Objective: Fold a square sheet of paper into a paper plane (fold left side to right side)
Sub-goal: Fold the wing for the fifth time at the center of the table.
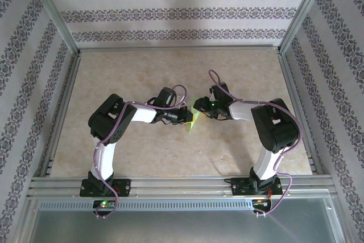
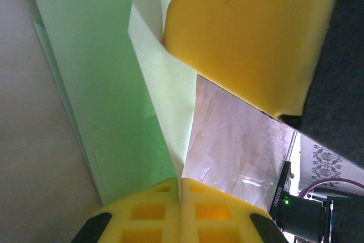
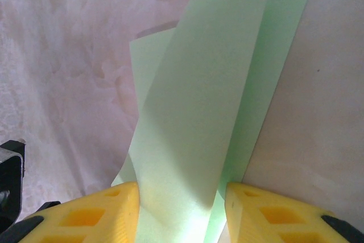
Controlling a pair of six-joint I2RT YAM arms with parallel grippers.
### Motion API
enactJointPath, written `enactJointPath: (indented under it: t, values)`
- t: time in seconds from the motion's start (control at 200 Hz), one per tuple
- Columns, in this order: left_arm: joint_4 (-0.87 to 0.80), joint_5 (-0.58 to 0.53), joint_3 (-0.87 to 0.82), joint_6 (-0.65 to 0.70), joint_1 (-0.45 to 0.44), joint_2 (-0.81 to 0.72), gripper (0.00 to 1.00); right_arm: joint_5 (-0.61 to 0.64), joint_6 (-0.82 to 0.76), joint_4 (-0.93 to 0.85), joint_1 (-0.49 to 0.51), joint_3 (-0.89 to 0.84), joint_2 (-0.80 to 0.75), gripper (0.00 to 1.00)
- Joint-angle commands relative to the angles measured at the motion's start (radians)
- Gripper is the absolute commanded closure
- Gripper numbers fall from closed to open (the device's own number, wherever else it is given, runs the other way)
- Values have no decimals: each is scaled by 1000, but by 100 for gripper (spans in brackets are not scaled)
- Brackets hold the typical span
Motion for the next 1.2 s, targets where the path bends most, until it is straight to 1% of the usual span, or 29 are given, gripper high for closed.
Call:
enactJointPath:
  t: [0.0, 0.11, 0.255, 0.44, 0.56, 0.785, 1.039, 1.199]
  values:
    - [46, 18, 9, -12, 20, 20, 92, 22, -29, -37, 16, 29, 47, 56]
    - [52, -3, -1, -12, 21, 7, 83, 41, -29, -85, 19, 38, 66, 57]
    - [54, -25, -22, -6, 26, -23, 78, 57, -33, -120, 19, 44, 84, 58]
    - [48, -41, -37, -5, 36, -69, 70, 50, -37, -121, 19, 50, 95, 58]
    - [68, -46, -38, -21, 47, -67, 67, 51, -42, -124, 21, 56, 93, 58]
    - [72, -39, 0, -39, 54, -20, 67, 49, -41, -124, 22, 58, 93, 58]
    - [55, -38, 32, -36, 54, 17, 80, 46, -45, -125, 23, 65, 96, 58]
    - [39, -40, 43, -31, 54, 30, 83, 46, -47, -131, 26, 73, 101, 58]
